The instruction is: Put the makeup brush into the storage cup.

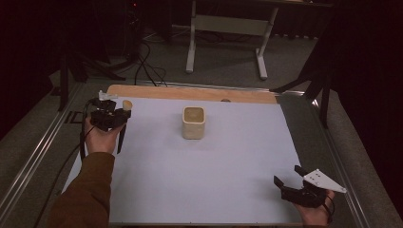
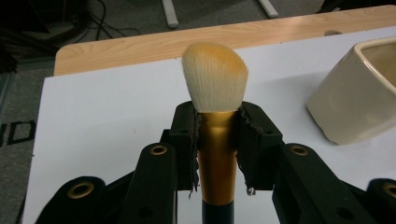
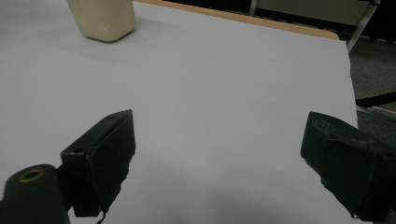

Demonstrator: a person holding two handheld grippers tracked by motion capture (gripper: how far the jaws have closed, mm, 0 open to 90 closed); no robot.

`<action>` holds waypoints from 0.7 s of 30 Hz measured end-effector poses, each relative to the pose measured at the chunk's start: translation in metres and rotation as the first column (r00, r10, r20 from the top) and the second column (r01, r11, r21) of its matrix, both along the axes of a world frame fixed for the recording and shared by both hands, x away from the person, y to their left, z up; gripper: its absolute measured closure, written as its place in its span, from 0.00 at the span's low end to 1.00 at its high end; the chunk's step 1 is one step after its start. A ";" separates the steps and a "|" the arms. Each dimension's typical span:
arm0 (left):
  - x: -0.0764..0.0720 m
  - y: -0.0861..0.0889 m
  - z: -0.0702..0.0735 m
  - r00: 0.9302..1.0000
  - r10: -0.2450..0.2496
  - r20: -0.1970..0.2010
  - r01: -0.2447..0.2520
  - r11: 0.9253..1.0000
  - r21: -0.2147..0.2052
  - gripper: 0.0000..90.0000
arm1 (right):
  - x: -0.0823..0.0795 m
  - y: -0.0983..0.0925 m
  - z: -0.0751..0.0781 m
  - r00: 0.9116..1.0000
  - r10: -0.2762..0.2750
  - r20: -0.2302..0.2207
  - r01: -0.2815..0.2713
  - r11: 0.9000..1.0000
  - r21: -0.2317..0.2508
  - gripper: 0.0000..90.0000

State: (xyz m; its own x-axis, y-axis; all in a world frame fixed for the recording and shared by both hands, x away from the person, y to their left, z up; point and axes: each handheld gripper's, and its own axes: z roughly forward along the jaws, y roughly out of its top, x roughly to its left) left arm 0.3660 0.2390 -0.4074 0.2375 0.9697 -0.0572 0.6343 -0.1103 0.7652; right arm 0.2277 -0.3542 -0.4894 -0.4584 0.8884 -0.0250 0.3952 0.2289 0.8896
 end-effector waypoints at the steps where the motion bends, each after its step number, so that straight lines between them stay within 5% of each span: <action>1: 0.000 0.000 0.000 1.000 0.000 0.005 0.000 1.000 -0.001 0.78 | 0.000 0.000 0.000 1.000 0.000 0.000 0.000 1.000 0.000 0.11; 21: -0.003 -0.009 0.013 0.990 -0.006 0.140 0.012 0.999 -0.038 0.78 | 0.000 -0.001 0.000 1.000 -0.003 0.004 0.003 1.000 0.005 0.11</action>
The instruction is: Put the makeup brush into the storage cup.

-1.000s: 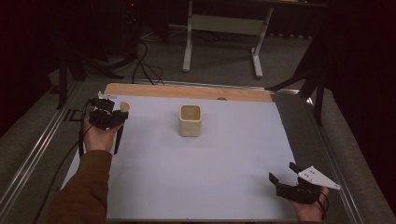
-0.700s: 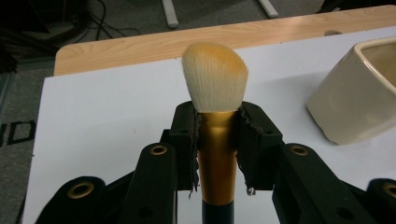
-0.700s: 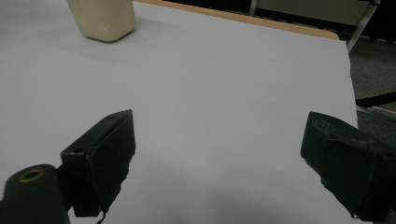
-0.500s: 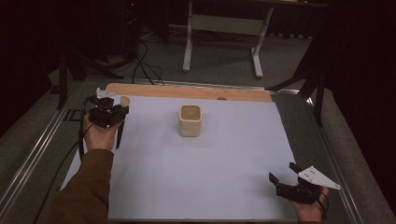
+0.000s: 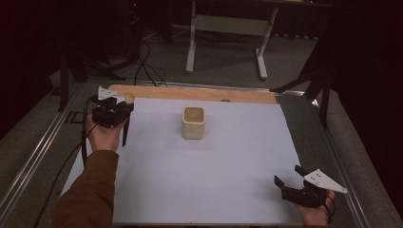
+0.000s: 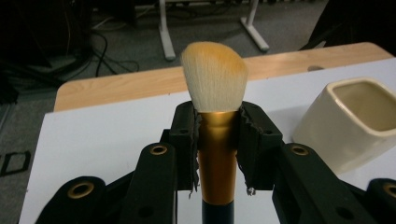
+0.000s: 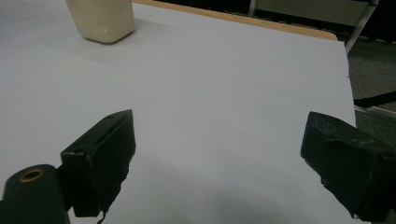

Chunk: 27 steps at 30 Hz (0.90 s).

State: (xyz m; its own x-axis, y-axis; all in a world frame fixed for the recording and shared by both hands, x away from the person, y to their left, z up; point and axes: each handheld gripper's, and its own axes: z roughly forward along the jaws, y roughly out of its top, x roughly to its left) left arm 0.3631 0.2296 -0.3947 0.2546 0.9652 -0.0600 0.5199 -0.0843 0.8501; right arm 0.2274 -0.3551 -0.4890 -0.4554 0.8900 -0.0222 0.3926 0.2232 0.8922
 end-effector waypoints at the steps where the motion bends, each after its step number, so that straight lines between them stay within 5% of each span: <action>1: 0.000 0.000 0.000 1.000 -0.005 0.006 0.005 1.000 -0.004 0.78 | 0.000 0.000 0.000 1.000 0.000 0.000 0.000 1.000 0.000 0.11; 14: 0.000 -0.001 0.003 0.998 -0.021 0.058 0.025 0.998 -0.063 0.78 | 0.000 0.000 0.000 1.000 0.000 -0.001 0.000 1.000 0.000 0.11; 27: 0.000 0.000 0.005 0.996 -0.024 0.081 0.031 0.996 -0.080 0.78 | 0.000 0.000 0.000 1.000 -0.001 -0.003 0.001 1.000 0.000 0.11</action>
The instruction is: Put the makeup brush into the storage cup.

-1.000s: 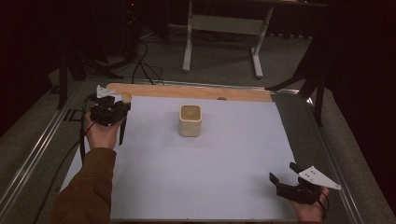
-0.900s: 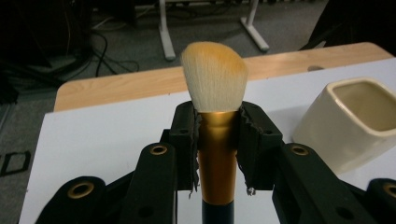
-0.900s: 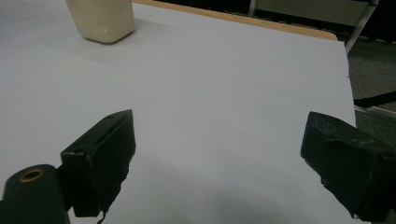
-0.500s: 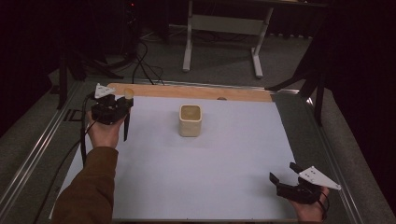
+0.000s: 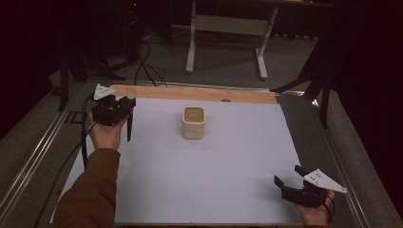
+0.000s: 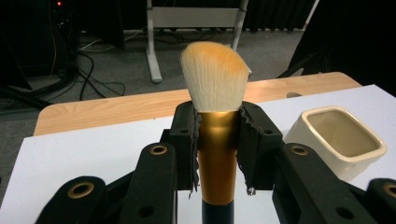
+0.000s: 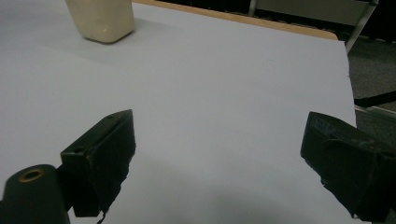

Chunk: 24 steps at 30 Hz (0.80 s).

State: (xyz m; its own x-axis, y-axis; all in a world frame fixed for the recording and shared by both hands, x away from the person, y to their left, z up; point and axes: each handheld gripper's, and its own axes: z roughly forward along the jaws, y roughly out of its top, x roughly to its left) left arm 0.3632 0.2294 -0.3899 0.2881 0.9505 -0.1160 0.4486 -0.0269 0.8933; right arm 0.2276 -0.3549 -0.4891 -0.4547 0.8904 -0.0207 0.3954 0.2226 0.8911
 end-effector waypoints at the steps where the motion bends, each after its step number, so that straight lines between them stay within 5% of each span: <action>1: 0.000 0.000 0.000 1.000 -0.002 0.002 0.002 1.000 -0.002 0.78 | 0.000 0.000 0.000 1.000 0.000 0.001 0.000 1.000 0.000 0.11; 24: 0.006 -0.008 0.004 0.994 -0.098 0.049 0.100 0.994 -0.042 0.78 | 0.000 0.000 0.000 1.000 0.000 -0.002 0.000 1.000 -0.001 0.11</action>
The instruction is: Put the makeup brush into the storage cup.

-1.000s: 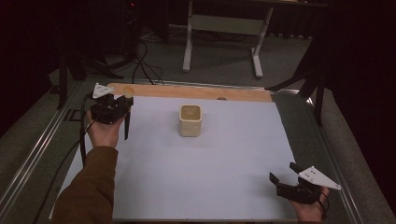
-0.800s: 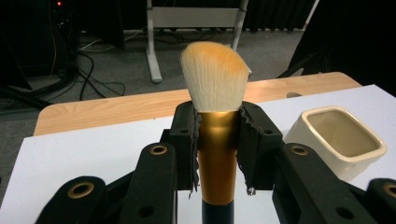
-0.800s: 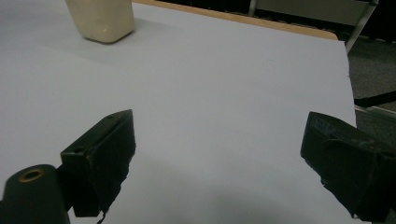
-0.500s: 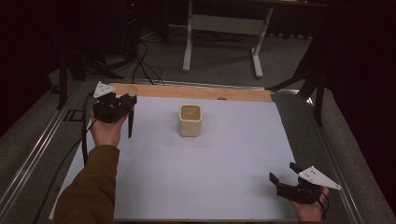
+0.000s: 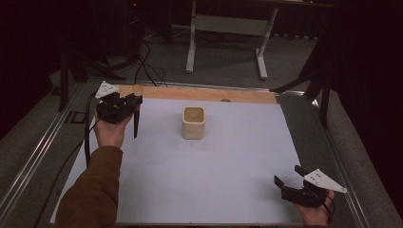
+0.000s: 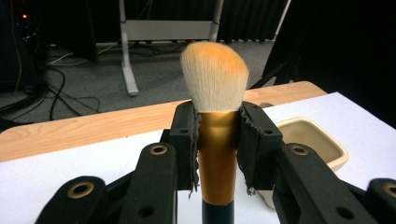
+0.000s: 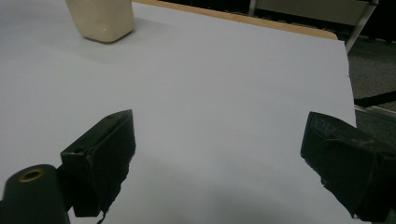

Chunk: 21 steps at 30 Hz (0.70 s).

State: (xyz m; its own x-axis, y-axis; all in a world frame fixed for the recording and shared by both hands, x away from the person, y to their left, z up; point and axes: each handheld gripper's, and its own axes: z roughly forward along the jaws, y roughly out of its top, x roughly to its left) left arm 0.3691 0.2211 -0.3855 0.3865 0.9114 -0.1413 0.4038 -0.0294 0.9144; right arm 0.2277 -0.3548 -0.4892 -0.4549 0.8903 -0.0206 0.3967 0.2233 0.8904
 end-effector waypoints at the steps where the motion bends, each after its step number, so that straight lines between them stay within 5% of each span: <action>1: 0.000 -0.001 0.000 1.000 -0.002 0.000 0.002 1.000 0.001 0.78 | 0.000 0.000 0.000 1.000 -0.001 0.000 0.001 1.000 0.001 0.11; 21: 0.010 -0.013 0.007 1.000 -0.017 0.004 0.017 1.000 0.012 0.78 | 0.000 0.000 0.000 1.000 -0.001 0.001 0.001 1.000 0.000 0.11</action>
